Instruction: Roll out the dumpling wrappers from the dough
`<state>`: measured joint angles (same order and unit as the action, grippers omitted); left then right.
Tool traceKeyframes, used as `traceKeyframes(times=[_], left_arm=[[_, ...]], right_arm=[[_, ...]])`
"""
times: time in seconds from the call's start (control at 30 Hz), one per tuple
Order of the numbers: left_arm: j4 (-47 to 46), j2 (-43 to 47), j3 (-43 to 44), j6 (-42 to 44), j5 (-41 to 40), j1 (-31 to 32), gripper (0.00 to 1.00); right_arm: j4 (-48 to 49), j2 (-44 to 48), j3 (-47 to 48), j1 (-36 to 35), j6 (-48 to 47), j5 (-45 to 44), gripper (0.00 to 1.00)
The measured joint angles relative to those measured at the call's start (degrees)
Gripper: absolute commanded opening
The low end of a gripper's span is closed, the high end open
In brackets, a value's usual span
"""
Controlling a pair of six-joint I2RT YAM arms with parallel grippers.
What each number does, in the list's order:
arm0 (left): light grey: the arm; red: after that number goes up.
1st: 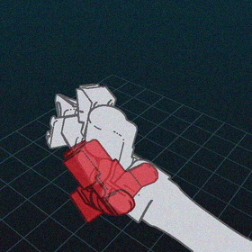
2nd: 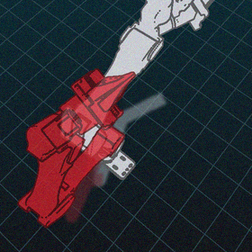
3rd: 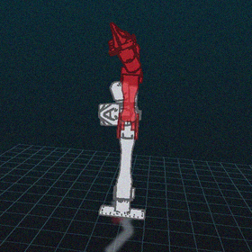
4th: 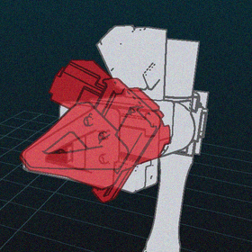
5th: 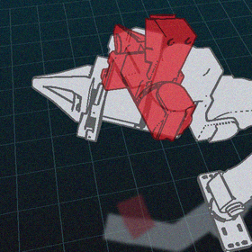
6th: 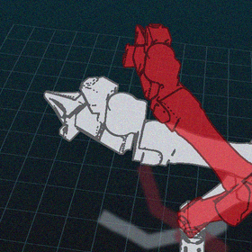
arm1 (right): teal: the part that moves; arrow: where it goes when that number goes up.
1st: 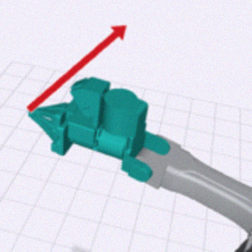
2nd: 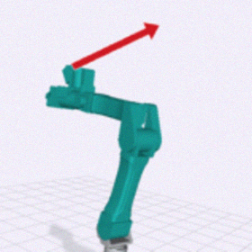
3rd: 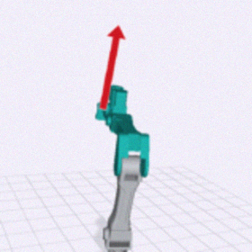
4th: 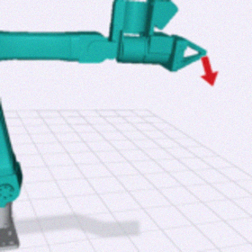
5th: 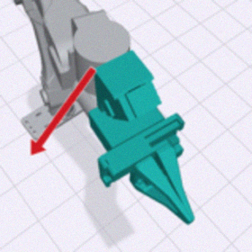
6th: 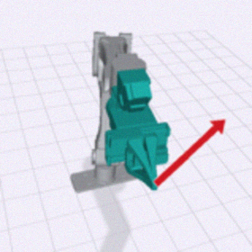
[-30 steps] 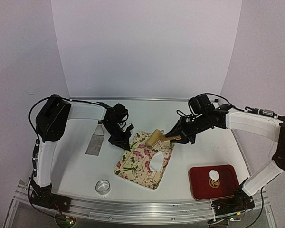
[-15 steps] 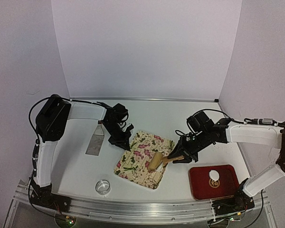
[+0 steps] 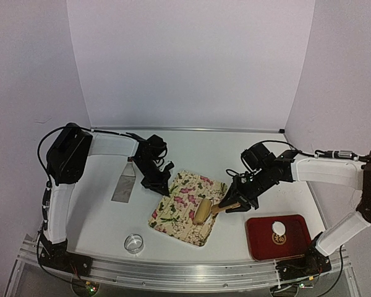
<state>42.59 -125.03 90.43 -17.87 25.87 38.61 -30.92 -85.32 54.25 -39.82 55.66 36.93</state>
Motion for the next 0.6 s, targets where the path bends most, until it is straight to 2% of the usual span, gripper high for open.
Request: traceKeyframes(times=[0.4, 0.6], left_arm=[[2.3, -0.4, 1.1, 1.0, -0.5, -0.2, 0.00], [2.4, -0.7, 1.5, 1.0, 0.1, -0.1, 0.00]], right_arm=[[12.6, -6.5, -2.4, 1.1, -1.9, 8.1, 0.00], [6.6, 0.9, -5.7, 3.6, -1.6, 8.2, 0.00]])
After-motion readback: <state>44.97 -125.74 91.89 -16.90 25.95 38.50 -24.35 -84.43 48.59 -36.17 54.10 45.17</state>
